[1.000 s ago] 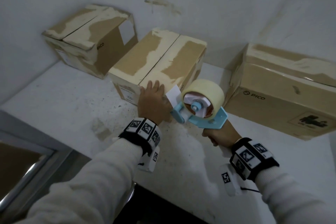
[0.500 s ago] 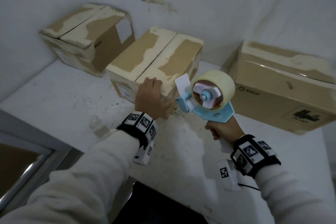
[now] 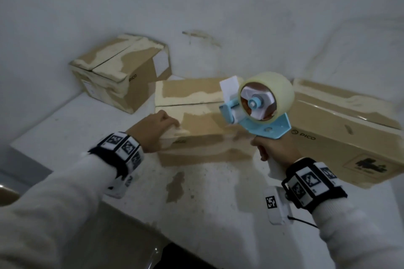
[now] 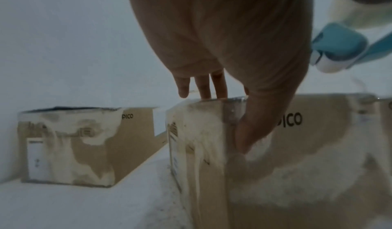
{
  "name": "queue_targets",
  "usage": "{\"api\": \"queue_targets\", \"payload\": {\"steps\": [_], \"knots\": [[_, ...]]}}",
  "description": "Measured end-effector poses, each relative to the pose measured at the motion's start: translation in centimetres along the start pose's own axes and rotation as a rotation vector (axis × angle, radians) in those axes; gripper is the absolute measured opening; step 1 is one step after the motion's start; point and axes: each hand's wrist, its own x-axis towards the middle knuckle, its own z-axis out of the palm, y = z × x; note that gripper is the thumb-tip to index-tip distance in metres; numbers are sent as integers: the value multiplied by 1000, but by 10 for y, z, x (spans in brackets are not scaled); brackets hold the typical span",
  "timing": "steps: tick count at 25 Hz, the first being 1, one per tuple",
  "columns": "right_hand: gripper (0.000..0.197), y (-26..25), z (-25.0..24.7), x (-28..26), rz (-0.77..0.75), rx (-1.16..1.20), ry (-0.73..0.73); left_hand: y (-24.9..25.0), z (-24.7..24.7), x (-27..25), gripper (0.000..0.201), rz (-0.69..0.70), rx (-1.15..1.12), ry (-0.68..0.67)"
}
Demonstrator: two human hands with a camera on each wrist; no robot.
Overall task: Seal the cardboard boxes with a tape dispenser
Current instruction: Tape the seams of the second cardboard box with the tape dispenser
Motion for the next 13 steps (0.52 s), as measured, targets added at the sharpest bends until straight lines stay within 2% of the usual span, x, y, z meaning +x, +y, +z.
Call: {"api": "queue_targets", "payload": {"steps": [3, 5, 7, 8, 11, 13], "knots": [[24, -23, 1, 8, -6, 42, 72, -10, -24, 0, 62, -51, 23, -111], [23, -36, 3, 12, -25, 76, 133, 4, -48, 20, 57, -79, -75, -80], [22, -48, 7, 14, -64, 92, 182, 29, -66, 51, 57, -129, -409, -11], [21, -53, 8, 14, -74, 90, 198, 42, -72, 65, 64, -179, -642, -35], [23, -62, 11, 17, -77, 111, 265, 75, -87, 102, 93, -330, -1239, -293], [25, -66, 10, 19, -60, 128, 322, 87, -93, 119, 97, -350, -1485, -444]]}}
